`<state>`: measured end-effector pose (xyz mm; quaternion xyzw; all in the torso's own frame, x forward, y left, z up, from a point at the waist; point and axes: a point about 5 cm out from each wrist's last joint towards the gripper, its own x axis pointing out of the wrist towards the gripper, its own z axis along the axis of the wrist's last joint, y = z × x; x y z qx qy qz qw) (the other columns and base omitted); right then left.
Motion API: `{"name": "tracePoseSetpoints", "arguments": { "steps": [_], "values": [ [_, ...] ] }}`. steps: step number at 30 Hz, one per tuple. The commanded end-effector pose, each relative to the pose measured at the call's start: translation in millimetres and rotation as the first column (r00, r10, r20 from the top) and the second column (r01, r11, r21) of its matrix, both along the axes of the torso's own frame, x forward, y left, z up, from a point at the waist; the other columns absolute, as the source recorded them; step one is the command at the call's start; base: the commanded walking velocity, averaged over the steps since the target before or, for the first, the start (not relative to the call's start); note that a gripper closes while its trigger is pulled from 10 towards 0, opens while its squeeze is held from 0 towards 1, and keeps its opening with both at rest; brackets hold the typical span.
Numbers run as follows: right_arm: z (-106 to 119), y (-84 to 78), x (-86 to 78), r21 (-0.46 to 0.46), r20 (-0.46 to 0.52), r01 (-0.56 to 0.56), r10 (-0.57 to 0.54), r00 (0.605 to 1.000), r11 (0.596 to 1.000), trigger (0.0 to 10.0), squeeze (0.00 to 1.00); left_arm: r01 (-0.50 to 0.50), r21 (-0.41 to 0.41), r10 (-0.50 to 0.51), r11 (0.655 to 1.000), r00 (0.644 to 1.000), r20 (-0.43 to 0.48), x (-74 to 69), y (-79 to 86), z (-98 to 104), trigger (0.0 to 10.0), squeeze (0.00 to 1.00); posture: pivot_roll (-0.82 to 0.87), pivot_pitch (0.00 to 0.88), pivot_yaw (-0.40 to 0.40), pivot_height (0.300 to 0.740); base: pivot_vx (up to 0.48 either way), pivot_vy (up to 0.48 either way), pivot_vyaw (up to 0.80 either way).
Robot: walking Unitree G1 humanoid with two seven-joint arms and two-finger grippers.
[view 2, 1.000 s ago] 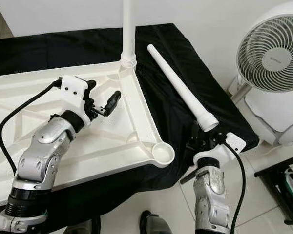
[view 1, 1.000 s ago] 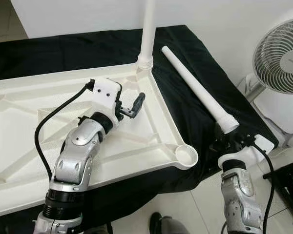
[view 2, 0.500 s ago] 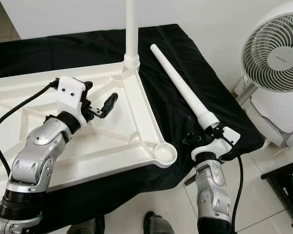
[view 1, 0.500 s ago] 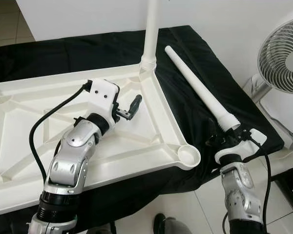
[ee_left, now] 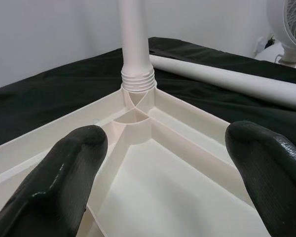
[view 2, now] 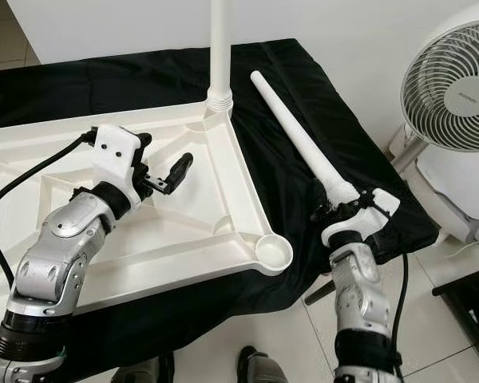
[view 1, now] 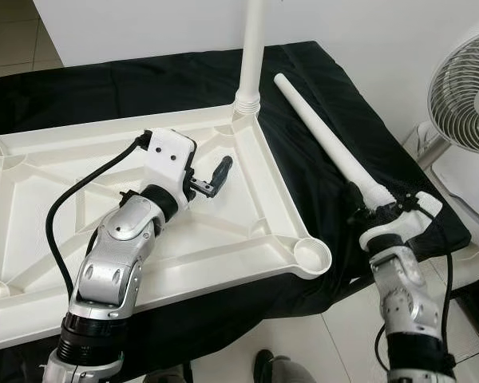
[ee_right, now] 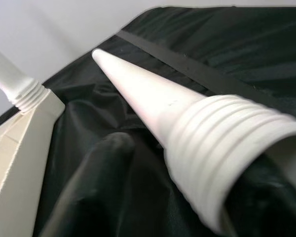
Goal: Building children table
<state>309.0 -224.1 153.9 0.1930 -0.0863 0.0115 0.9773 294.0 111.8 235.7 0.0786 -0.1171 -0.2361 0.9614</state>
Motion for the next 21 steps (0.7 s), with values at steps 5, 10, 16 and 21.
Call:
{"name": "tracePoseSetpoints", "arguments": {
  "steps": [5, 10, 16, 21],
  "values": [
    [-16, -2.1, 1.1, 0.009, -0.081, -0.017, 0.018, 0.997, 1.000, 0.0, 0.00, 0.017, 0.013, -0.017, 1.000, 1.000, -0.011, -1.4, -3.1, -3, 10.0, 0.00, 0.13, 0.204, 0.016, 0.740, 0.000, 0.000, 0.00],
    [-5, 4.6, -3.7, 0.045, 0.032, -0.010, 0.009, 0.999, 0.999, 0.0, 0.00, 0.020, 0.018, -0.020, 1.000, 1.000, -0.018, -2.1, -3.6, -5, 10.0, 0.00, 0.12, 0.205, 0.012, 0.740, 0.000, 0.000, 0.00],
    [8, 1.6, -5.6, 0.083, 0.132, 0.013, -0.024, 0.991, 0.996, 0.0, 0.00, 0.034, 0.010, -0.034, 0.999, 0.999, -0.028, -2.3, -5.2, -5, 10.0, 0.00, 0.12, 0.204, 0.016, 0.740, 0.000, 0.000, 0.00],
    [29, 3.6, -3.8, -0.014, 0.217, 0.029, -0.025, 0.976, 0.999, 10.0, 0.00, 0.049, -0.012, -0.050, 0.999, 0.998, -0.037, -1.1, -5.4, -3, 10.0, 0.00, 0.13, 0.200, 0.026, 0.740, 0.000, 0.000, 0.00]
  ]
}}
